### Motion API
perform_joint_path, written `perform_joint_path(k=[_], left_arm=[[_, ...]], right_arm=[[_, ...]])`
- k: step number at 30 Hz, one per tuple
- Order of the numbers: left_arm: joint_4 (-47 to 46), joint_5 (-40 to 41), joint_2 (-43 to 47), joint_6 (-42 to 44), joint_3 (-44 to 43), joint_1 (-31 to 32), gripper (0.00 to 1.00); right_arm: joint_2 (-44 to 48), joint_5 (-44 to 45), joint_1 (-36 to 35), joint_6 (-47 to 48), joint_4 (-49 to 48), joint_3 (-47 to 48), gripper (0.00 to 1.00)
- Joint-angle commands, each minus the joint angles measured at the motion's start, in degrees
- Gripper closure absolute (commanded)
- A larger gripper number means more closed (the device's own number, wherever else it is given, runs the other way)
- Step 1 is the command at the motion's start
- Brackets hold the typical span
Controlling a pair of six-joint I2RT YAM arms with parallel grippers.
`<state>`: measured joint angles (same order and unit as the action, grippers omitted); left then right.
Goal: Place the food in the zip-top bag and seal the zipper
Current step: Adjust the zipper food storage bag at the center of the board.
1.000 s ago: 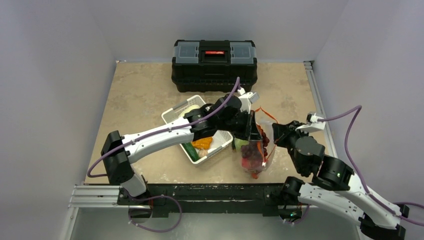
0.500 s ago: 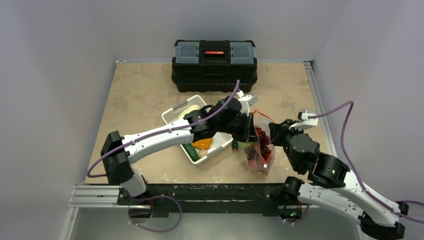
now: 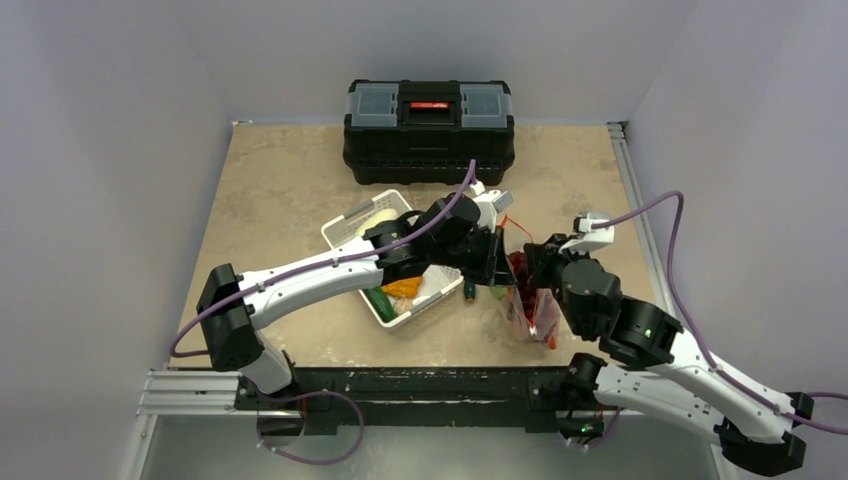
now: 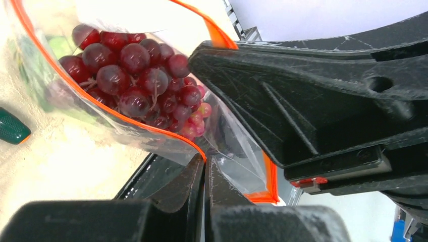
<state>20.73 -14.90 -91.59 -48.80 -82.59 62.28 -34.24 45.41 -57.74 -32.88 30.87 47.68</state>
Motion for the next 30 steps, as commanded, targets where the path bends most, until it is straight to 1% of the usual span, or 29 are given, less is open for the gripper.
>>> perform_joint_path(k=[1, 3, 6, 11, 14, 18, 20, 21, 22, 24, 27, 28, 30], left_arm=[[-2.23, 0.07, 0.79, 1.76, -2.83, -0.28, 1.00], [-1.82, -0.17, -0.56, 2.14, -3.88, -0.55, 1.00], [-2.01, -1.15, -2.40, 2.29, -4.56, -1.20, 1.00], [-2.61, -1.79, -3.42, 2.27, -4.37, -1.78, 1.00], [-2.72, -2.12, -3.25, 2.21, -4.08, -2.03, 1.00], [-2.37, -2.68, -2.56, 2.39, -3.77, -2.22, 1.00], [-2.27, -2.69, -2.12, 2.39, -3.64, -2.25, 1.00], [-2.16, -2.76, -1.90, 2.40, -3.63, -2.25, 1.00], [-2.15, -2.75, -1.72, 2.37, -3.63, -2.25, 1.00], [-1.90, -2.60, -1.53, 2.47, -3.80, -2.21, 1.00], [-1.25, -2.21, -1.34, 2.39, -3.66, -2.21, 1.00], [-1.41, -2.10, -1.11, 2.27, -3.31, -2.25, 1.00], [-2.51, -1.90, -0.74, 1.78, -2.07, -2.25, 1.00]], right_arm=[[-2.19, -1.29, -0.32, 0.85, -2.91, 3.68, 1.00], [-2.61, -2.09, -0.27, 0.70, -0.88, 5.09, 0.95], [-2.77, -4.42, -0.32, 0.24, 4.24, 7.92, 0.82], [-2.05, -9.81, -0.28, -0.51, 13.28, 11.21, 0.64], [-2.11, -13.46, -0.27, -0.64, 17.93, 13.44, 0.48], [-1.89, -15.11, -0.27, -2.81, 24.51, 17.69, 0.36], [-0.99, -16.47, -0.28, -4.98, 26.54, 18.47, 0.23], [-0.94, -15.62, -0.27, -5.75, 27.32, 18.41, 0.19], [-1.22, -14.24, -0.28, -7.29, 28.58, 18.27, 0.18], [-2.86, -10.87, -0.27, -12.92, 32.19, 17.63, 0.17], [-6.92, -5.07, -0.25, -23.92, 40.01, 17.34, 0.11], [-8.00, -3.01, -0.28, -25.54, 40.88, 17.17, 0.10], [-10.38, -0.64, -0.32, -26.39, 41.19, 16.58, 0.06]])
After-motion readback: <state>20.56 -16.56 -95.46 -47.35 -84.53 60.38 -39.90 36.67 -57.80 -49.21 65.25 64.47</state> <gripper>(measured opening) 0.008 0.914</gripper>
